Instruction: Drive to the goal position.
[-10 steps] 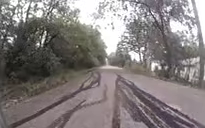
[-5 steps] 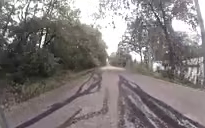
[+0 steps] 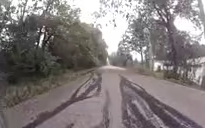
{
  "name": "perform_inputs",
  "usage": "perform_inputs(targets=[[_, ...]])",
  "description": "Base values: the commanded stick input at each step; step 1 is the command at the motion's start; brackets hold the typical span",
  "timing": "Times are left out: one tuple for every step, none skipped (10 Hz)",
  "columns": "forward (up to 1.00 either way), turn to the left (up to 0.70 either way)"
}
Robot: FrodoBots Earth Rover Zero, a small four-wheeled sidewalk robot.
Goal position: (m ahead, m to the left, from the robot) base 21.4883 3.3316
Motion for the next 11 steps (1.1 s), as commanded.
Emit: perform_inputs(targets=[[0.70,0.00],[0.70,0.00],[0.70,0.00],[0.70,0.00],[0.70,-0.24],[0.70,-0.30],[0.70,-0.20],[0.70,-0.09],[0.70,0.00],[0.70,0.00],[0.70,0.00]])
